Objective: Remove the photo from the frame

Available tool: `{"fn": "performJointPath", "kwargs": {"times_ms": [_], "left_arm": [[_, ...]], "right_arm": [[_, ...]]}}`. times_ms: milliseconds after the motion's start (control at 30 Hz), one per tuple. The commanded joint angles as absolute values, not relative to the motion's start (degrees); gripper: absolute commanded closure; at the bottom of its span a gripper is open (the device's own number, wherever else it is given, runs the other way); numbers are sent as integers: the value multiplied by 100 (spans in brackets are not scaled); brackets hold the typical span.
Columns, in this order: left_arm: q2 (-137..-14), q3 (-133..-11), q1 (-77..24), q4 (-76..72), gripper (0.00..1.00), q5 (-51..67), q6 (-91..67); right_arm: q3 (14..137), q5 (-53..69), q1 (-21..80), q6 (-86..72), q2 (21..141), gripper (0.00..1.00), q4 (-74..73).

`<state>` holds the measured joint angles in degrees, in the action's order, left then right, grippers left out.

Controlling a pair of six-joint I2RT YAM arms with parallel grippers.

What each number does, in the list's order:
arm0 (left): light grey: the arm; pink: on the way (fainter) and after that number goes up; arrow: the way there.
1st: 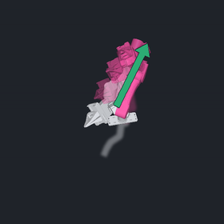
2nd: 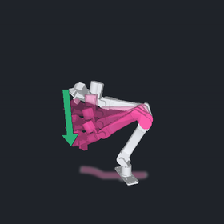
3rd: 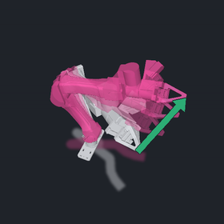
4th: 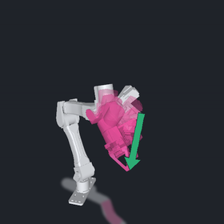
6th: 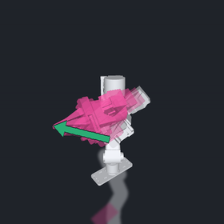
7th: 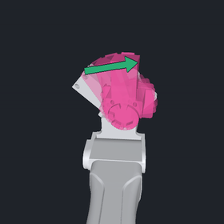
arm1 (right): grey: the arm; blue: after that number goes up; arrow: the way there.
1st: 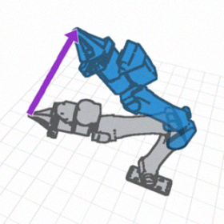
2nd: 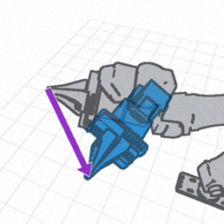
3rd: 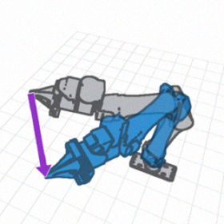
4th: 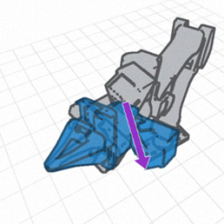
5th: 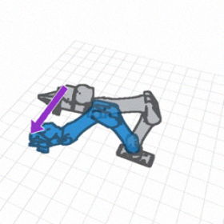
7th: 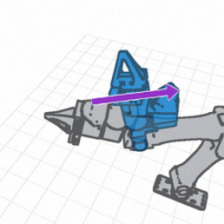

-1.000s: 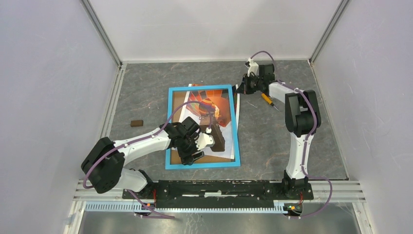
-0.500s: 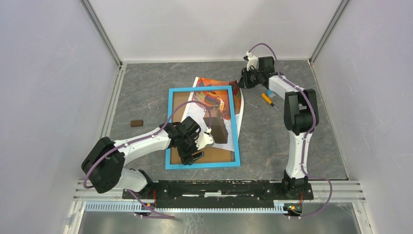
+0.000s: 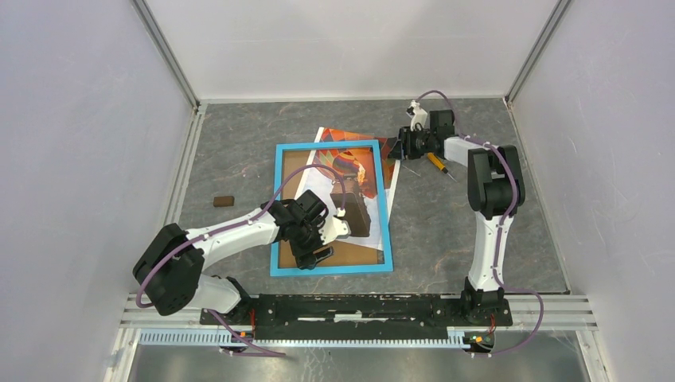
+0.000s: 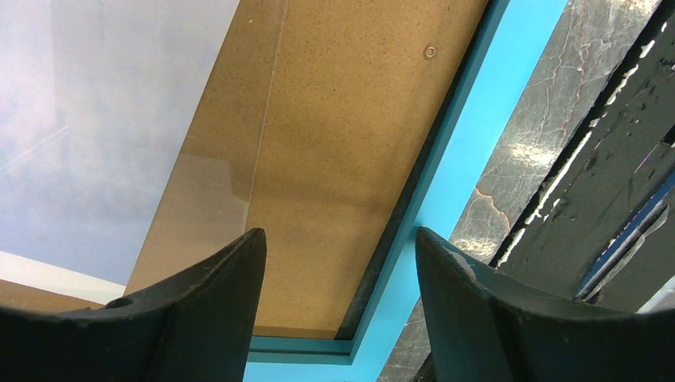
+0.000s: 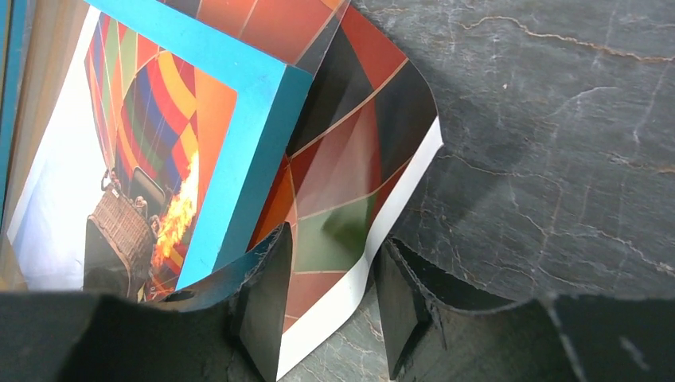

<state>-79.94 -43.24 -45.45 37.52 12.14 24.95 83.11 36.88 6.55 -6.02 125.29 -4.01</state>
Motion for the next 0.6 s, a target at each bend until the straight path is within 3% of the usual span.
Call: {"fn": "performJointPath", "kwargs": {"times_ms": [0,233,567], "left_arm": [[-8402,-3924,-4544,2610,25,212,2669],[-8419,-3935,-4544,2592,25,213,2661],[-8482,-3965,-4551,2557,25,292,2626]], "right_arm": [[8096,3490,536,-656,12468,51,-389],[7562,4317,515,-1367,12543,56,-9],[5495,4729,559,-3367,11996,59,2925]]}}
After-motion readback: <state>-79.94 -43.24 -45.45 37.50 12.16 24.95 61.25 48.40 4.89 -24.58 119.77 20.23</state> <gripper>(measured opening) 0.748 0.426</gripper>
